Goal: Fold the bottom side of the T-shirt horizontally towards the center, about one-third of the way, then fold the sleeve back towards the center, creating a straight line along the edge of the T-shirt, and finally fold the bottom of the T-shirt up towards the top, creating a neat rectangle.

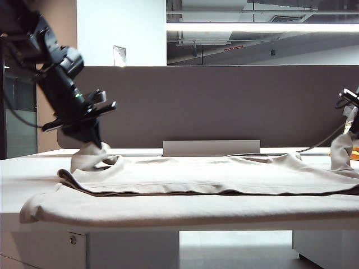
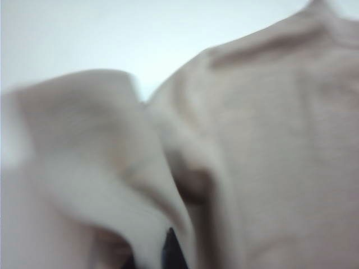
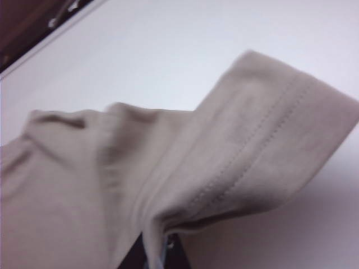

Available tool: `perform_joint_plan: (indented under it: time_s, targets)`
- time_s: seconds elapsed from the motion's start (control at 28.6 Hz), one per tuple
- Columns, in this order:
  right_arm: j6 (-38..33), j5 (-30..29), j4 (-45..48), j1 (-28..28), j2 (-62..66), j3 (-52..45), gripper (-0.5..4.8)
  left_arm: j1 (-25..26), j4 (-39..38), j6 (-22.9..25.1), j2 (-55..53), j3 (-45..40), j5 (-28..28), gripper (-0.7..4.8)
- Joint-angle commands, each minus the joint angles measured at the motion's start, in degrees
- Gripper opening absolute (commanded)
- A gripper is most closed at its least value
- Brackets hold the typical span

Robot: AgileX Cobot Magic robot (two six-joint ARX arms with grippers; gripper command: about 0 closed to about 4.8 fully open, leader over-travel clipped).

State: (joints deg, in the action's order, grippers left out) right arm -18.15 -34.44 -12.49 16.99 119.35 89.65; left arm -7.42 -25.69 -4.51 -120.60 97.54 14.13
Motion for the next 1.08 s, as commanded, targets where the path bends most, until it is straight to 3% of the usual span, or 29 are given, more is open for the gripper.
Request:
perform_joint_plan:
  time_s: [0.03, 0.42, 0.7, 0.77, 0.8, 0.98, 1.01, 1.08]
  targets:
    - [0.0, -3.08, 0.52, -1.27, -0.74, 0.2, -0.05, -2.03, -1.25, 0.28, 0.24, 1.6, 0.26, -0.06]
    - [0.02, -5.75, -0.98, -8.87, -0.79, 0.2, -0.05, -10.25, -0.94, 1.14, 0.17, 1.75, 0.26, -0.06]
    - [0.02, -5.14, -1.01, -14.14, -0.79, 0.17, 0.05, -12.85, -0.74, 1.09, -0.24, 1.73, 1.4, 0.13]
    - [0.0, -4.94, -1.05, -14.84, -0.76, 0.15, 0.57, -12.87, -0.59, 1.09, -0.26, 1.73, 3.19, 0.8]
    - [-0.02, -5.01, -1.18, -14.86, -0.76, 0.15, 0.97, -12.87, -0.31, 1.07, -0.26, 1.73, 3.93, 1.39]
    - [-0.09, -5.31, -2.14, -15.32, -0.76, 0.13, 3.31, -12.94, 0.83, 0.87, -0.24, 1.73, 4.15, 3.76]
    - [-0.07, -5.4, -2.38, -15.34, -0.76, 0.13, 3.82, -12.94, 1.03, 0.85, -0.24, 1.73, 4.2, 4.12]
    - [-0.09, -6.75, -2.34, -15.43, -0.76, 0.13, 4.23, -13.11, 1.31, 0.85, -0.26, 1.73, 4.63, 4.32]
